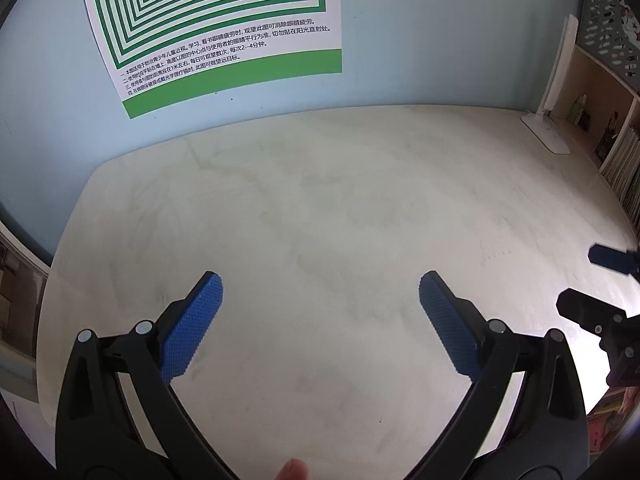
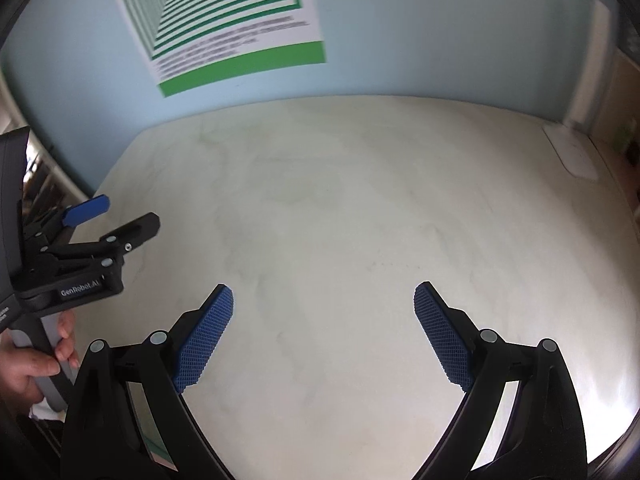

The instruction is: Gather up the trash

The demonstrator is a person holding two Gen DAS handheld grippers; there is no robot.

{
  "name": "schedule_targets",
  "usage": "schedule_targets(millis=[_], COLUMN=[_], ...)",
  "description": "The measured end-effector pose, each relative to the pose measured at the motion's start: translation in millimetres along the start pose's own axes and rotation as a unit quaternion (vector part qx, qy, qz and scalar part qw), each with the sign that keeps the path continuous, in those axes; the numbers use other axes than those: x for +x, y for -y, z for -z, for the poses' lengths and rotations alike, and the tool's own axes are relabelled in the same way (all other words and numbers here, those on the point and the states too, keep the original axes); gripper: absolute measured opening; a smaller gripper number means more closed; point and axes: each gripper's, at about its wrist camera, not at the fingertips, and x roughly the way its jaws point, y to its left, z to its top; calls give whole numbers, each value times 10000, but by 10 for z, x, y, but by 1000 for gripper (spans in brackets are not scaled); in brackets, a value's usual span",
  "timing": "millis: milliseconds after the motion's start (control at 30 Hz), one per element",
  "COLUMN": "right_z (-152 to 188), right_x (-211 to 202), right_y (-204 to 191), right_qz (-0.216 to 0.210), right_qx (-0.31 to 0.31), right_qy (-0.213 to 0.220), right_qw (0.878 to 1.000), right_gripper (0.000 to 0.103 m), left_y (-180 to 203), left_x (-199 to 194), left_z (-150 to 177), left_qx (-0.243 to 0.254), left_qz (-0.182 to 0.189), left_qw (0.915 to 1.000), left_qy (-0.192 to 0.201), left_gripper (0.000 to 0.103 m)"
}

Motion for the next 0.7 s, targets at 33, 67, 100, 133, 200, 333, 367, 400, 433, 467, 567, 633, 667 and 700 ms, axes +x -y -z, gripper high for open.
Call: schedule_targets(millis=[33,67,100,133,200,333,367,400,433,467,567,633,667,700], right_z=[25,52,67,86,113,113,106,99,87,66,-4,-38,-60,-86], right_x=[-16,-39,-47,-58,-77,-24,-14,-4,1,17,64,86,96,97], right_y=[15,38,36,36,34,-19,-30,-36,-44,-60,-100,-121,-138,-146], right_qz=[16,82,145,159,168,161,117,96,99,71,35,-11,-45,-66], right_qx=[90,199,271,325,474,508,501,490,479,459,356,302,279,261], right_qy=[56,133,187,218,303,270,266,251,260,274,246,236,237,240], right_qw=[9999,9997,9994,9991,9983,9982,9983,9984,9985,9985,9991,9993,9993,9993], right_gripper=[91,91,91,91,91,91,91,91,91,91,91,91,91,91], left_y=[0,4,2,-7,-26,-63,-74,-92,-102,-112,-160,-195,-210,-226], left_x=[-4,-9,-9,-8,-21,-46,-48,-55,-62,-64,-60,-61,-60,-58], left_z=[-1,2,2,-15,-20,-16,-12,0,8,18,28,28,27,24], left_qx=[-7,-7,0,-11,-47,-111,-126,-159,-176,-205,-291,-338,-360,-386], left_qz=[-11,-7,-9,-40,-77,-142,-159,-176,-184,-203,-253,-280,-295,-310], left_qw=[10000,10000,10000,10000,9999,9998,9998,9997,9997,9996,9993,9990,9989,9987], left_qy=[10,23,28,36,49,50,41,30,22,6,-34,-54,-64,-71], left_gripper=[96,96,96,96,96,96,96,96,96,96,96,96,96,96])
